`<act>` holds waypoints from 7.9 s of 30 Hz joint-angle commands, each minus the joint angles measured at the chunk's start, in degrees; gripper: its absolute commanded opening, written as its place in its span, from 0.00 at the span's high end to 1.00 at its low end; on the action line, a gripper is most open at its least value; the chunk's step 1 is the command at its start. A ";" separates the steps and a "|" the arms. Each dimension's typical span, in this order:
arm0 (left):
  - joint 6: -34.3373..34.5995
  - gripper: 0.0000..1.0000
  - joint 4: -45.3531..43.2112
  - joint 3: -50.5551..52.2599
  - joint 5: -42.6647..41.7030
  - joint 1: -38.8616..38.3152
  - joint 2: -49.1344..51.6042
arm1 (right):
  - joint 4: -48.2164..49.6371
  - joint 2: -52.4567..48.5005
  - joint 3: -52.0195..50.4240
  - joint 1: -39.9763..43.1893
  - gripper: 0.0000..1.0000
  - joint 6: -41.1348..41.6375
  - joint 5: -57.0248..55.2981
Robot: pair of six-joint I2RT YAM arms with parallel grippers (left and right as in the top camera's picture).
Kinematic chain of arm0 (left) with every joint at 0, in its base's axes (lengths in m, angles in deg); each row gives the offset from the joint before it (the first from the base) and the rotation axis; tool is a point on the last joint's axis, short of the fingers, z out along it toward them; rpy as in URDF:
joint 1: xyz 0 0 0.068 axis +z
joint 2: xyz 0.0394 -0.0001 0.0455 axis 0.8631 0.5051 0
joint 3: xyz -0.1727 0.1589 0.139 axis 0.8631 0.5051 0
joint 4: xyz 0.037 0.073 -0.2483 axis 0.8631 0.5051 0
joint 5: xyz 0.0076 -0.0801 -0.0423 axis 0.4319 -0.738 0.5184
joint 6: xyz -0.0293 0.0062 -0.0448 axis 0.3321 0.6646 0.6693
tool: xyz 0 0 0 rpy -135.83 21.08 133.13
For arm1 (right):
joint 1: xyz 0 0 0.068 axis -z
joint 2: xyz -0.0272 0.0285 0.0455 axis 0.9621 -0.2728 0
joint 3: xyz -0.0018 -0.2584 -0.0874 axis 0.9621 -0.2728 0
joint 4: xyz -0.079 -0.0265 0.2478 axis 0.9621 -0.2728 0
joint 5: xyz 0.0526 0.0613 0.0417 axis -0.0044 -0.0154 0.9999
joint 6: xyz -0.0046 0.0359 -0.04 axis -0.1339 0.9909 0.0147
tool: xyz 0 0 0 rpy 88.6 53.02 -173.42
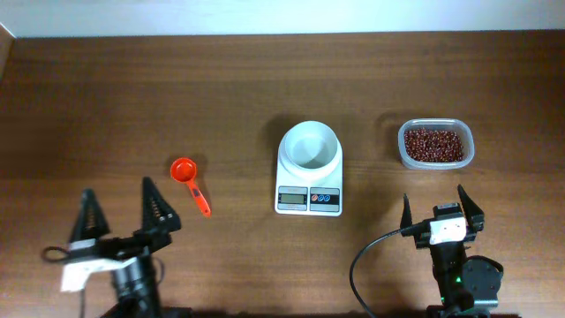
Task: Scoop item into bowl and weigh 50g on scale
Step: 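Move the left gripper over the orange scoop and lower toward it, then close the left gripper on the orange scoop's handle, then lift the orange scoop with the left gripper toward the scale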
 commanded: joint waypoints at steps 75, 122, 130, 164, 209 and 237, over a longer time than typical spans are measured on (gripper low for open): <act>2.67 0.01 38.77 -48.28 -26.49 0.11 76.87 | -0.28 -0.02 -0.26 -0.57 0.01 0.42 -0.48; 14.95 0.36 64.85 -44.28 -13.55 0.04 76.89 | -0.26 -0.02 -0.26 -0.57 0.01 0.42 -0.48; 21.90 0.51 49.66 -27.26 -8.20 0.09 76.89 | -0.28 -0.02 -0.26 -0.57 0.01 0.42 -0.48; 11.76 0.77 27.08 -21.53 -6.67 -0.07 87.82 | -0.28 -0.02 -0.26 -0.57 0.01 0.42 -0.48; 22.69 1.00 30.53 -26.62 -17.00 0.57 75.69 | -0.28 -0.02 -0.26 -0.57 0.01 0.42 -0.48; 46.14 1.00 36.59 -27.30 -48.70 3.58 63.52 | -0.28 -0.02 -0.26 -0.57 0.01 0.42 -0.48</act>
